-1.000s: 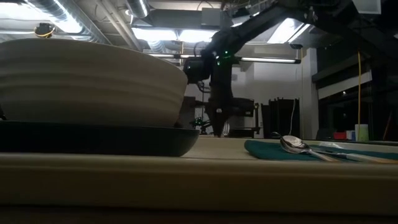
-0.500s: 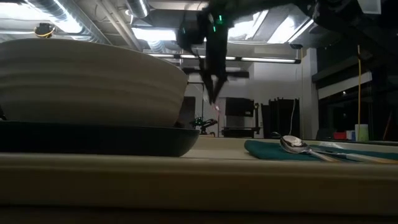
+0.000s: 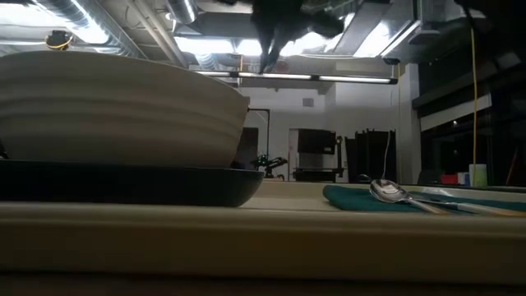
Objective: Set up tray
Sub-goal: Put the orange fork to the left of the orange spoon on the green napkin
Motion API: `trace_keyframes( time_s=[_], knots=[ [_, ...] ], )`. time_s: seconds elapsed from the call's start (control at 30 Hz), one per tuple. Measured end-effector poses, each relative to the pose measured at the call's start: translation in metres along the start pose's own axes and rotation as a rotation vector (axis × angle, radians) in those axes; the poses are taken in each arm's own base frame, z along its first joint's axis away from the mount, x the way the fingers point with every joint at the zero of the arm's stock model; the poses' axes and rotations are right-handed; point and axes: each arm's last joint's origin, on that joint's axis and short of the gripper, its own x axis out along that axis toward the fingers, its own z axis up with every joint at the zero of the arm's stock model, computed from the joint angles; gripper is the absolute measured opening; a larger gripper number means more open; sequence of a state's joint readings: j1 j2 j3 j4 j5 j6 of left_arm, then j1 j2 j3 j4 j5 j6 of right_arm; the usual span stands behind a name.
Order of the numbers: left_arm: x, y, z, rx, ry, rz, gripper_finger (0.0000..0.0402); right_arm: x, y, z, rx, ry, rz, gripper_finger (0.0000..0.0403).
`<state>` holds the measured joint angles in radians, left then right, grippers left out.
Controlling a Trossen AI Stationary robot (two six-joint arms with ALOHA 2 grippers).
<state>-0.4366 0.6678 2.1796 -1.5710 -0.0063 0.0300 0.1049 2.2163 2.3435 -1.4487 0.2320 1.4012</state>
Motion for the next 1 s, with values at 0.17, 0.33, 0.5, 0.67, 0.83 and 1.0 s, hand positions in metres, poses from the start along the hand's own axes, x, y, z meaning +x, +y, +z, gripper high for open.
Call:
trace_keyframes(
  time_s=[0.17, 0.33, 0.5, 0.67, 0.83, 1.0],
  knots=[
    [0.0, 0.003, 0.0, 0.0, 0.004, 0.115, 0.0017, -0.017, -0.001, -0.057, 0.005, 0.059, -0.037, 0.0008],
    [0.0, 0.006, 0.0, -0.029, 0.004, 0.21, 0.0014, -0.028, -0.006, -0.092, 0.035, 0.068, -0.063, 0.0008],
    [-0.001, 0.008, 0.0, -0.071, -0.001, 0.266, 0.0011, -0.031, -0.008, -0.113, 0.061, 0.05, -0.06, 0.0008],
    [-0.001, 0.008, 0.0, -0.094, -0.004, 0.268, 0.0013, -0.022, -0.011, -0.122, 0.111, 0.046, -0.104, 0.0008],
    [-0.001, 0.008, 0.0, -0.104, -0.006, 0.273, 0.0015, -0.011, -0.013, -0.127, 0.158, 0.092, -0.143, 0.0008],
    [-0.001, 0.008, 0.0, -0.097, -0.004, 0.268, 0.0011, 0.002, -0.014, -0.132, 0.162, 0.138, -0.164, 0.0008]
  ],
)
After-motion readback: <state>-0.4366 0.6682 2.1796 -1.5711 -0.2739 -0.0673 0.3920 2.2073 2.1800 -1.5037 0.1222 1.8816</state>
